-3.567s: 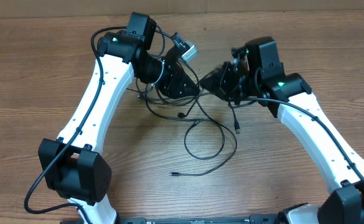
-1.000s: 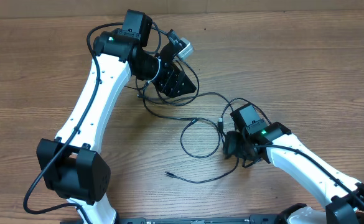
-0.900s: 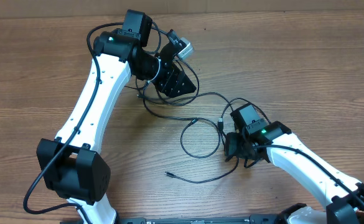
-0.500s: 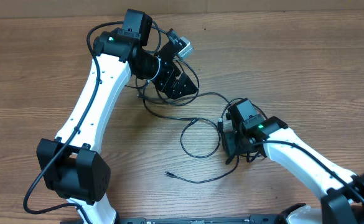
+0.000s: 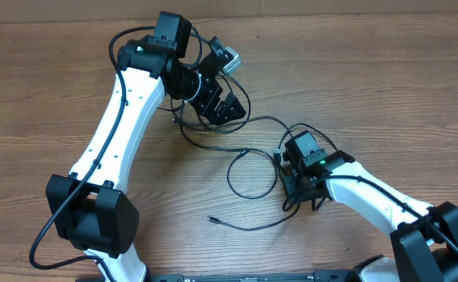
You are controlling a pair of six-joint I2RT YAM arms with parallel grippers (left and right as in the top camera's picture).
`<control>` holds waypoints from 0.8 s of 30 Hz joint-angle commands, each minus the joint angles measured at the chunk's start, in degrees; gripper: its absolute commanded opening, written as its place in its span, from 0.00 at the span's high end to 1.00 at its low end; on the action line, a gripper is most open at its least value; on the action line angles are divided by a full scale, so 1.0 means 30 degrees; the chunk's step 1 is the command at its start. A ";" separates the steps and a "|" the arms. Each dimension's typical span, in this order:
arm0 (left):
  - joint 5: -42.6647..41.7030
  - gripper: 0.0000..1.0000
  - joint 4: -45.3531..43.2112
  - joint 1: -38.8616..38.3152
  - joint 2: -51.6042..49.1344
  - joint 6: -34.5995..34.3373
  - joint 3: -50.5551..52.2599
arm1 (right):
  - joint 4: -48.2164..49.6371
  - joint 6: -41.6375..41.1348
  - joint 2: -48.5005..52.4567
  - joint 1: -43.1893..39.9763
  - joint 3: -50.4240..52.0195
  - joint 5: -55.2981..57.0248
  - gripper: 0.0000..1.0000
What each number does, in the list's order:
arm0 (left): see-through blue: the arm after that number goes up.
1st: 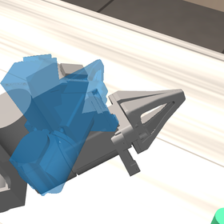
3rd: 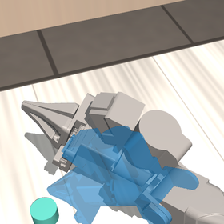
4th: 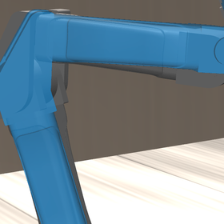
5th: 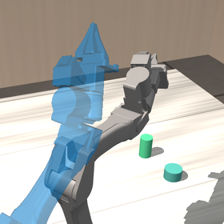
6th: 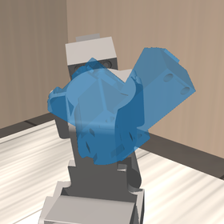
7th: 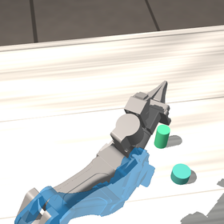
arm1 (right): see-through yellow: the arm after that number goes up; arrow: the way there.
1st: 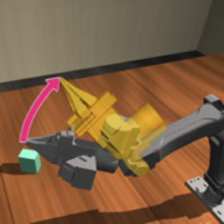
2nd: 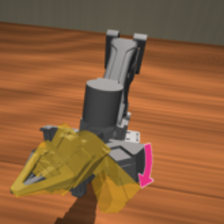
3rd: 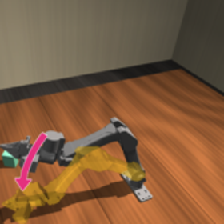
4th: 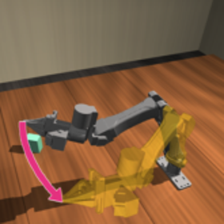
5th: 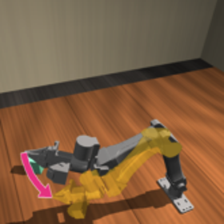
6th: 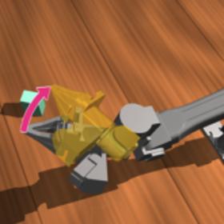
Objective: Untangle cables
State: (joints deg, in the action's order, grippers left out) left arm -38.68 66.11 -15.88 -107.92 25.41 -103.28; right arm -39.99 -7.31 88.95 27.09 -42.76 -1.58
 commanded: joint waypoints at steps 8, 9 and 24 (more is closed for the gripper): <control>0.0124 0.00 -0.0073 0.0036 -0.0138 0.0022 -0.0335 | -0.0539 -0.0022 0.0131 -0.0204 -0.0306 -0.0138 0.96; 0.0124 0.00 -0.0087 0.0036 -0.0138 0.0015 -0.0335 | -0.0984 -0.0102 0.0066 -0.0313 -0.0787 -0.0131 0.96; 0.2594 0.01 -0.0058 0.0036 -0.0138 0.0015 -0.0335 | -0.7752 0.0117 -0.4612 -0.6229 -1.3726 0.5960 0.96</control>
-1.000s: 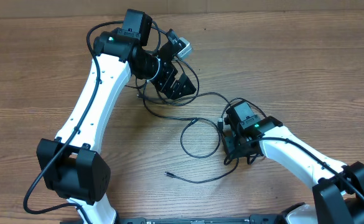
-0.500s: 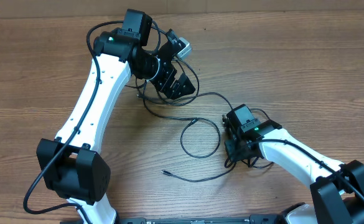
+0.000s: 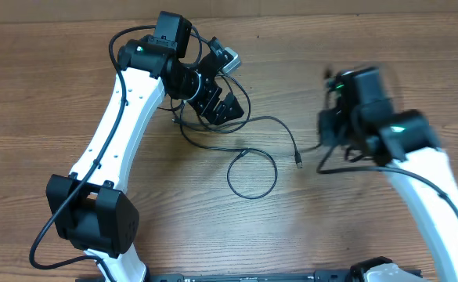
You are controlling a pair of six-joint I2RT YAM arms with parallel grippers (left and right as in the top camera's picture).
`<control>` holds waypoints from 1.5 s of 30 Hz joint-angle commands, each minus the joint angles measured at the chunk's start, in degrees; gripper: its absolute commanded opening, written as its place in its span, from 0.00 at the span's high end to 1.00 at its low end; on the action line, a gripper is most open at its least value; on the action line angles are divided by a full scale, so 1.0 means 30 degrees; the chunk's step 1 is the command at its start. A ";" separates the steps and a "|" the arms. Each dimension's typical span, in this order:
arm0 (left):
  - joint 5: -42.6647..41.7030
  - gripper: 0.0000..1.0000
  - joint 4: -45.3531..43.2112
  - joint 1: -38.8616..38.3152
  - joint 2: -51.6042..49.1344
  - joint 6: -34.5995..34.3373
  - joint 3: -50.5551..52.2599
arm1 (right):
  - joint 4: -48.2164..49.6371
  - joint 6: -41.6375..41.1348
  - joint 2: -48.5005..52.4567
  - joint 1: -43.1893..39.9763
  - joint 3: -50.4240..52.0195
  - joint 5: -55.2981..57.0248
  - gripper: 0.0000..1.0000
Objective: Untangle cables
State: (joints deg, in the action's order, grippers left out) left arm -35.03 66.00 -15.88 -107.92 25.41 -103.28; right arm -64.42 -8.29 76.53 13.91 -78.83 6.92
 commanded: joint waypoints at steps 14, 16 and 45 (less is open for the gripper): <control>0.1887 0.01 -0.0015 0.0036 -0.0138 0.0022 -0.0335 | 1.1919 0.4969 0.4175 -1.3690 -0.1887 0.6499 0.96; 0.1887 0.01 -0.0015 0.0036 -0.0138 0.0022 -0.0335 | 1.2582 0.6120 0.5595 -1.5125 -0.1887 0.5646 0.96; 0.1887 0.00 -0.0015 0.0036 -0.0138 0.0022 -0.0335 | 1.4236 0.6003 1.3238 -1.9708 -0.2543 0.1537 0.00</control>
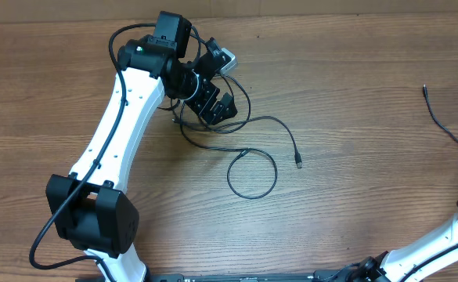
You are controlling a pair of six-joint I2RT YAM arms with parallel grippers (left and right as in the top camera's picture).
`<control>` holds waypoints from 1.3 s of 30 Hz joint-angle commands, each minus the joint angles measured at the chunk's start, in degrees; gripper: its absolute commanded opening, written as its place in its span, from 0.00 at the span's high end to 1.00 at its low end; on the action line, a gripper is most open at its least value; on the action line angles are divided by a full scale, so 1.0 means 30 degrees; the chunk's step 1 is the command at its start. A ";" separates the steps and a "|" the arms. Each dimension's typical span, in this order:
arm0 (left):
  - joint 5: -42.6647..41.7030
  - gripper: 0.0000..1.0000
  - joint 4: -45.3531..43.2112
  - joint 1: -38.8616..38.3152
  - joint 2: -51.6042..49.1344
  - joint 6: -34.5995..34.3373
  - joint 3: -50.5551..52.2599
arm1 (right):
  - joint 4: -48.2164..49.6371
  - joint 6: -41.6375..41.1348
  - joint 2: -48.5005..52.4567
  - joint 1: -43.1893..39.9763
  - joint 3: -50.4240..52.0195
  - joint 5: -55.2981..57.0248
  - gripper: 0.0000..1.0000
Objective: Untangle cables
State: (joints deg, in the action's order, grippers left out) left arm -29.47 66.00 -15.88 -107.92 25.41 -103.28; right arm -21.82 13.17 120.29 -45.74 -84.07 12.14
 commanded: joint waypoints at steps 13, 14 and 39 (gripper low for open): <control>0.0036 0.01 -0.0015 0.0036 -0.0138 0.0022 -0.0335 | -0.2922 -1.0637 -0.9129 0.0525 -0.0794 -0.4386 0.00; 0.0036 0.01 -0.0015 0.0036 -0.0138 0.0022 -0.0335 | -0.3286 -1.0950 -0.9777 0.0648 -0.0794 -0.5581 0.00; 0.0036 0.00 -0.0015 0.0036 -0.0138 0.0022 -0.0335 | -0.9442 -1.0754 -1.5497 0.7410 -0.0794 -0.8954 0.00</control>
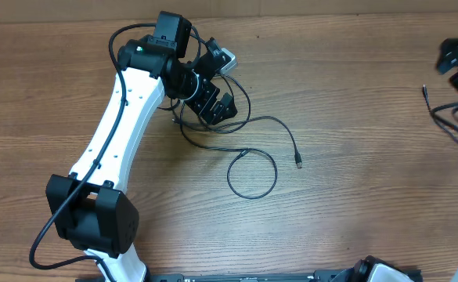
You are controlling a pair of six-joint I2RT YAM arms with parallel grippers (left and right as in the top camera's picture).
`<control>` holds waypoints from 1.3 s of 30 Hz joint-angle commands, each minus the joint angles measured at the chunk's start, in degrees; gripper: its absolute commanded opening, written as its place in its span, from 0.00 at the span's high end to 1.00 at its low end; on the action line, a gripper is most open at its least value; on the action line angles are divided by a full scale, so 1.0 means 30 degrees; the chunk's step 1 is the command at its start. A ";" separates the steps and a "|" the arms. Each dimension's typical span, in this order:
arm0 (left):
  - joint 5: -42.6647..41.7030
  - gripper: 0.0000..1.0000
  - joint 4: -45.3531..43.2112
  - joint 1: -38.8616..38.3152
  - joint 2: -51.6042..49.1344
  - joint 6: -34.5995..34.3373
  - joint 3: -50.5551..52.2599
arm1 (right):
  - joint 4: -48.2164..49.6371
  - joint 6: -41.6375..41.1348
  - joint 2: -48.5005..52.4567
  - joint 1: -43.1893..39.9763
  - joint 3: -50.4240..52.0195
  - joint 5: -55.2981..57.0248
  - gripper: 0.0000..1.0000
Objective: Untangle cables
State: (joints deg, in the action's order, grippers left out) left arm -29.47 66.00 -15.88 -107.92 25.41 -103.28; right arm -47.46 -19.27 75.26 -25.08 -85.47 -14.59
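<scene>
A black cable comes out of a tangle (201, 125) under my left gripper (217, 106). It curls into a loop (252, 174) at mid-table and ends in a plug (299, 162). The left gripper sits low on the tangle and looks shut on the black cable. A second thin cable (446, 119) lies apart at the far right edge, its tip (424, 89) pointing away. My right gripper is blurred at the top right edge, just above that cable. Its jaws are not readable.
The wooden table (354, 204) fills the view. The white left arm (115, 133) slants from the front left up to the tangle. Its black base joint (88, 211) is near the front edge.
The right gripper, which was almost out of view at the right edge, now shows at the top right. The thin cable there has changed shape slightly. The left gripper and the looped cable have not moved.
First my right gripper was down on the thin cable beside the loop at mid-table. Then it was raised to the right with that cable hanging from it, clear of the loop. Later the cable lay at the far right edge, where it stays. The left gripper stayed on the tangle throughout.
</scene>
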 commanded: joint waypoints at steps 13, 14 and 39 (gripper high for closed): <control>0.0313 0.00 -0.0270 0.0036 -0.0138 0.0131 -0.0335 | -0.5683 -0.0073 0.0648 0.3694 0.2667 -0.2324 0.00; 0.0699 0.00 -0.0714 0.0036 -0.0138 0.0146 -0.0335 | -0.5435 -0.0277 0.0765 0.4095 0.3300 -0.2346 0.00; 0.7402 0.18 -0.1464 0.0036 -0.0138 -0.5603 -0.0321 | 0.0925 -0.0867 0.1494 1.0703 0.8531 -0.2448 0.00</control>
State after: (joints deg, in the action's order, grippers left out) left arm -23.07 59.35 -15.88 -107.92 20.45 -103.35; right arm -45.01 -21.63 80.01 6.37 -60.03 -22.11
